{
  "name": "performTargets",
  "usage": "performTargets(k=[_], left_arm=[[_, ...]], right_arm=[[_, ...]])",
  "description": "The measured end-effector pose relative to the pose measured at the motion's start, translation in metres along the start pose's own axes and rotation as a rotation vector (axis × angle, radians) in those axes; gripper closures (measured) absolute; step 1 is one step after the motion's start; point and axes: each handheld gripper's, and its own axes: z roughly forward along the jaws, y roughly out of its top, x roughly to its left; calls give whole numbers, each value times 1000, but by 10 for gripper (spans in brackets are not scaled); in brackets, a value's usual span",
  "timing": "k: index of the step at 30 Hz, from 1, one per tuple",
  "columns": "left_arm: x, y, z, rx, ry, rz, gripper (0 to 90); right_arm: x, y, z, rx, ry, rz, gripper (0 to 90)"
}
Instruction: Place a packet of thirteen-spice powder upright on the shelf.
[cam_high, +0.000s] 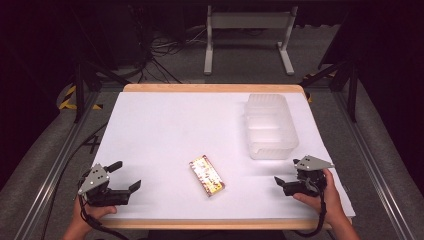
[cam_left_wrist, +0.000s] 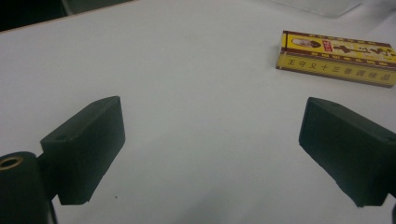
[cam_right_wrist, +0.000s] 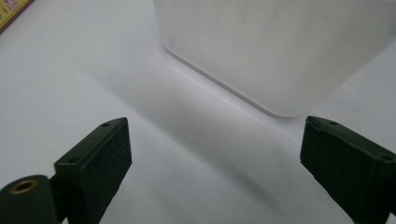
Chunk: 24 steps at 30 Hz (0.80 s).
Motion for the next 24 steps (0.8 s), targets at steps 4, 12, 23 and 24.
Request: performTargets(k=[4, 12, 23, 24], left_arm=[[1, -2, -2, 0, 4, -3, 77], [-2, -3, -7, -6, 3, 4, 77], [-3, -3, -7, -4, 8, 0, 77], [-3, -3, -7, -4, 8, 0, 77]], right_arm=[[1, 2, -3, -26, 13, -2, 101], [14, 14, -7, -53, 50, -25, 130], [46, 40, 2, -37, 121, -72, 187], [51, 44, 3, -43, 123, -80, 190]])
